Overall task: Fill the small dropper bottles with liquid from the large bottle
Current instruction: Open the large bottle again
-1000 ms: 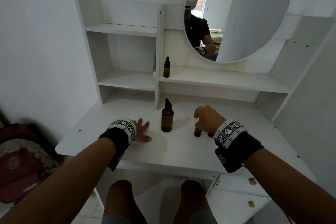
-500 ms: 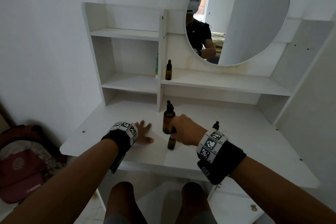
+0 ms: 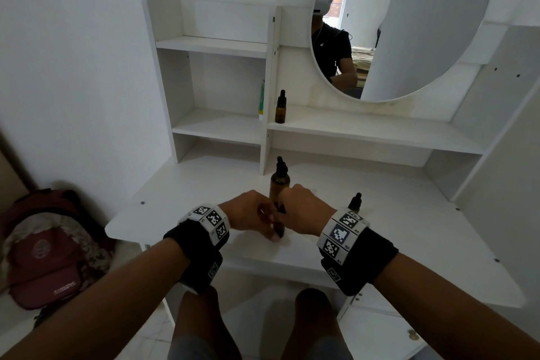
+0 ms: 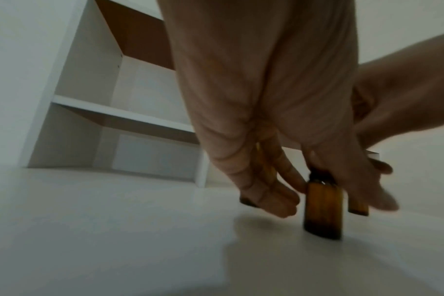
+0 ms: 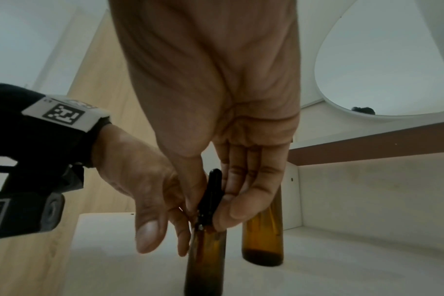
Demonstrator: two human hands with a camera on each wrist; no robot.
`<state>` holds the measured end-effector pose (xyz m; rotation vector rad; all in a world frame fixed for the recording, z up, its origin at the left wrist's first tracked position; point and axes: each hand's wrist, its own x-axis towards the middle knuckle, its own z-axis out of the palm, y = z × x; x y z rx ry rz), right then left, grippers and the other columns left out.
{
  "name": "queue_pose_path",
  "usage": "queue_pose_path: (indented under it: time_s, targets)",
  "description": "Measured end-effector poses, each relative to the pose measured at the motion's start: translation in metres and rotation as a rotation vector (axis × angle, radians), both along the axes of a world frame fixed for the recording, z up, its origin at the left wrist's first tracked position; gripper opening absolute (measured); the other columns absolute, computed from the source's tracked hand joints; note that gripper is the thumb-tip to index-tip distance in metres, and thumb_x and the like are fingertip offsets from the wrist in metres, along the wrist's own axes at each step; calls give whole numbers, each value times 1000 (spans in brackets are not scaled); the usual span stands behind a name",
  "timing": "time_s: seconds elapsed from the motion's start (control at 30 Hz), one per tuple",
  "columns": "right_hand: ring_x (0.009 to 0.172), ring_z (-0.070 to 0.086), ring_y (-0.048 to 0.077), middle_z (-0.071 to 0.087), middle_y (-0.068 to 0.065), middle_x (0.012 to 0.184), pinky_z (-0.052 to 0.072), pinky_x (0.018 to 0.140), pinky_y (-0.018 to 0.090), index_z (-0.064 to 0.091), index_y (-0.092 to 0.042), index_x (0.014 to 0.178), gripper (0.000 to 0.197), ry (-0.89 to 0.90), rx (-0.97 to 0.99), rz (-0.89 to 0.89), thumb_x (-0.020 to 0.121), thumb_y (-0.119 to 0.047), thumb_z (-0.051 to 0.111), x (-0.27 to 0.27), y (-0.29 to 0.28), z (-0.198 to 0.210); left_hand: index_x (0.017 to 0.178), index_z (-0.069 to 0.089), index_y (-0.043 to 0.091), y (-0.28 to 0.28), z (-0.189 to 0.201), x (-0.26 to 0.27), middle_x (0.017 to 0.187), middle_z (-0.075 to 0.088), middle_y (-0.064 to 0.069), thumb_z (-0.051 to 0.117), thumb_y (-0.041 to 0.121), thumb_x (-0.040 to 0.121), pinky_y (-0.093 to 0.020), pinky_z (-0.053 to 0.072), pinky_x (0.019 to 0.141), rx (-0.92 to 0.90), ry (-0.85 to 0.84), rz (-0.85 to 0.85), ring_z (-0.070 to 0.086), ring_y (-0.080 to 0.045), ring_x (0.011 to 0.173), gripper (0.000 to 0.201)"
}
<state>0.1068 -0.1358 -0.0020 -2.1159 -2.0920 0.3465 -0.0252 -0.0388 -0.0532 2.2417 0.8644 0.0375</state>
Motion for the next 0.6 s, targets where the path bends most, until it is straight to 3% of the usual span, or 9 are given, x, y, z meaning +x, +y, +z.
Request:
queue_pose_path:
  time_s: [0.1, 0.2, 0.27, 0.43, 0.53, 0.6]
  targets:
    - [59, 48, 13, 53, 5, 77, 36, 49, 17, 62, -2, 90, 21, 14, -14, 1, 92, -23, 61, -1, 1, 2, 91, 75, 12, 0, -10, 7, 88, 76, 2, 92, 29, 62, -41, 57, 89, 12, -129, 35, 72, -15, 83, 38]
    - [57, 48, 12, 51, 2, 69, 36, 49, 18, 57, -8, 80, 16, 24, -14, 9, 92, -19, 60, 0, 1, 1, 84, 74, 7, 4, -13, 11, 83, 76, -7, 91, 25, 63, -46, 57, 84, 48, -183, 34, 71, -25, 81, 32]
    - [58, 51, 14, 53, 3, 70, 41, 52, 21, 58, -6, 80, 17, 49, -17, -1, 92, -18, 60, 1, 2, -1, 81, 74, 6, 6, -15, 11, 81, 76, -7, 91, 24, 63, -46, 57, 82, 41, -205, 30, 71, -26, 79, 31]
    - [72, 61, 22, 65, 14, 89, 47, 60, 26, 66, 1, 97, 18, 44, -47, 40, 91, -17, 61, 3, 1, 1, 80, 78, 11, 5, -25, 8, 82, 78, 0, 91, 18, 65, -41, 59, 87, -27, -304, 77, 74, -16, 81, 22]
    - [90, 66, 27, 66, 14, 105, 50, 71, 27, 68, -5, 110, 21, 10, -89, 109, 90, -5, 60, 4, 1, 8, 86, 79, 13, 5, -24, 8, 88, 78, 2, 90, 17, 66, -37, 58, 91, -69, -306, 75, 74, -12, 86, 23]
    - [93, 65, 27, 65, 14, 107, 48, 71, 25, 66, -6, 113, 25, -30, -98, 123, 90, -2, 58, 5, 1, 11, 87, 80, 14, 7, -24, 8, 89, 79, 2, 90, 19, 66, -36, 57, 92, -79, -295, 68, 74, -12, 87, 24]
